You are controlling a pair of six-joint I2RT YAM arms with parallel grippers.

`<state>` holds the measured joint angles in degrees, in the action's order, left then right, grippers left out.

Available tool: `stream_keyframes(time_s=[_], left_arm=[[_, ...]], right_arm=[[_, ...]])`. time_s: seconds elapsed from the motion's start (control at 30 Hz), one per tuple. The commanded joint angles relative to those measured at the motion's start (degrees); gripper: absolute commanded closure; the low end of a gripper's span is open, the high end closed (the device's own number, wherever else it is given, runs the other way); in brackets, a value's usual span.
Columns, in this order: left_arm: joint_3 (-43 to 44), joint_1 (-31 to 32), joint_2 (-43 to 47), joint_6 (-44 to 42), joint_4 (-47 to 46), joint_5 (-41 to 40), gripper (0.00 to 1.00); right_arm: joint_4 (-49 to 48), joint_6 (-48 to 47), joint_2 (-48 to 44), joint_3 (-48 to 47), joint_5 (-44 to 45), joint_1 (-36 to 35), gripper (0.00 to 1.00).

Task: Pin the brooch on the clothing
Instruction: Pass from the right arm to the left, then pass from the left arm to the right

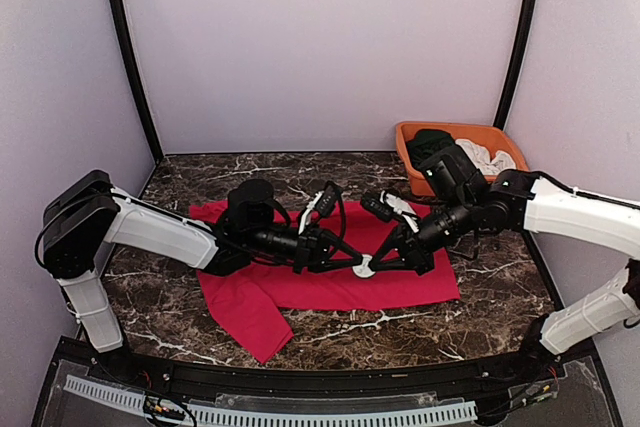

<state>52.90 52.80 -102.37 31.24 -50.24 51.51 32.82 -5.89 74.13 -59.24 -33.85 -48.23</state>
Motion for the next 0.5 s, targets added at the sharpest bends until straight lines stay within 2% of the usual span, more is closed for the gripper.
stream_keyframes(time_s=[0.0, 0.07, 0.2, 0.47], left_arm=[[-0.7, 0.1, 1.2, 2.0, -4.5, -2.0, 0.99], [-1.4, -0.2, 1.0, 3.3, -7.3, -2.7, 0.99], [-2.5, -1.0, 0.2, 7.4, -14.0, -2.8, 0.99], [-2.9, -1.4, -0.4, 9.8, -18.2, -2.5, 0.99]], right_arm=[[-3.0, 1.1, 0.8, -0.6, -2.6, 0.6, 0.97], [-4.8, 2.3, 0.0, 0.5, -3.6, 0.8, 0.90], [-9.4, 4.6, -3.3, 3.4, -6.5, 1.6, 0.83], [-17.0, 8.6, -6.5, 7.5, -11.2, 4.2, 0.83]])
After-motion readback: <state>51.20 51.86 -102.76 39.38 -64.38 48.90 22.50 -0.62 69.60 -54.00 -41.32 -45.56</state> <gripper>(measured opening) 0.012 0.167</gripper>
